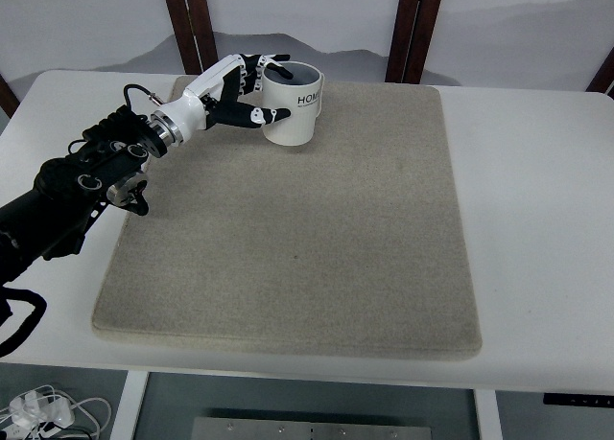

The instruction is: Flip white cup upright

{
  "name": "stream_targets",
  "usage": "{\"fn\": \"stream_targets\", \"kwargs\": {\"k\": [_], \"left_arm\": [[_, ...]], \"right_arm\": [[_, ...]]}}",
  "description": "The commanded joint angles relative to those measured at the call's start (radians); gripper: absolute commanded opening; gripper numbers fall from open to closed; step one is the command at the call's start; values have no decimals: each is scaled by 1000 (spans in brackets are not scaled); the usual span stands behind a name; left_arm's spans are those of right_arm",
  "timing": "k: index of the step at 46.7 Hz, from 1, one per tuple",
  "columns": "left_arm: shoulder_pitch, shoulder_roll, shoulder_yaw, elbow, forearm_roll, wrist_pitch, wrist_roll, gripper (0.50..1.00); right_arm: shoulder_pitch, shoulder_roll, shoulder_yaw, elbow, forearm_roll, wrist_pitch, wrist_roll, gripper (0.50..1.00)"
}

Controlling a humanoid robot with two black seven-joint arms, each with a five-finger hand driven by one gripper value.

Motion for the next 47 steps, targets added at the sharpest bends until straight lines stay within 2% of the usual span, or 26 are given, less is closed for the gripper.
{"fn": "stream_targets", "kwargs": {"k": [1,15,21,23,28,30,47], "left_arm": [[13,-3,1,0,0,26,0,713],[39,-3,-4,0,-3,36,0,870],[43,-2,-8,3,-6,36,0,902],[48,-3,-11,3,-9,37,0,940],[49,-3,-15,2,-12,36,0,960],[49,-2,-16,-4,-14,36,0,992],[43,1,-45,-21,-14,34,0,996]], "right_arm": [[0,0,0,0,0,0,0,952],[0,0,0,0,0,0,0,952],[0,0,0,-2,0,0,0,952],[0,0,0,0,0,0,0,952],[0,0,0,-2,0,0,0,952],[0,0,0,0,0,0,0,952],[0,0,0,0,0,0,0,952]]}}
